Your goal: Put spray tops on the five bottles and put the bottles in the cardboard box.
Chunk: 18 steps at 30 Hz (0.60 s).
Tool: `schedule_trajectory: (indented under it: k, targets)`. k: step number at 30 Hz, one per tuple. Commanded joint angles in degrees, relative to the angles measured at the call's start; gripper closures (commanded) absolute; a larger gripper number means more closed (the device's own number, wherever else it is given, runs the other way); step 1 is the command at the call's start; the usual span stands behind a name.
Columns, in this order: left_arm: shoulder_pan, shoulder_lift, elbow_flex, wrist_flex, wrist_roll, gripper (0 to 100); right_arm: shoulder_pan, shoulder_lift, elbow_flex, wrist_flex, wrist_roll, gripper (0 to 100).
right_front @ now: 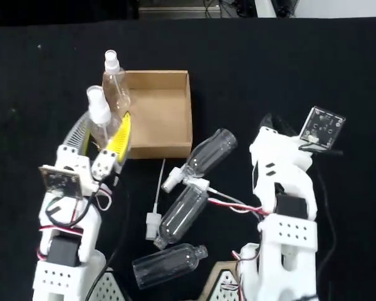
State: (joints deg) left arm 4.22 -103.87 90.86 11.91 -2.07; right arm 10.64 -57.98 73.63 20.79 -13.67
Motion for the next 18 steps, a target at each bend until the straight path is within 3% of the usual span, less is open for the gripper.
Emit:
schedule_trajectory:
  k: [1, 10, 18]
  targets:
    - [-4.53, 5.10, -10.15, 0.79, 0.00, 97, 1.41, 9.27, -6.11, -1.49, 0.62, 96.0]
    - [-7.60, 33.49, -24.66, -8.00, 0.09, 97, 1.49, 30.81, -15.69, -1.93, 0.62, 96.0]
    - [-7.60, 42.11, -22.64, -16.44, 0.00, 97, 2.46, 35.47, -17.98, -2.55, 0.62, 96.0]
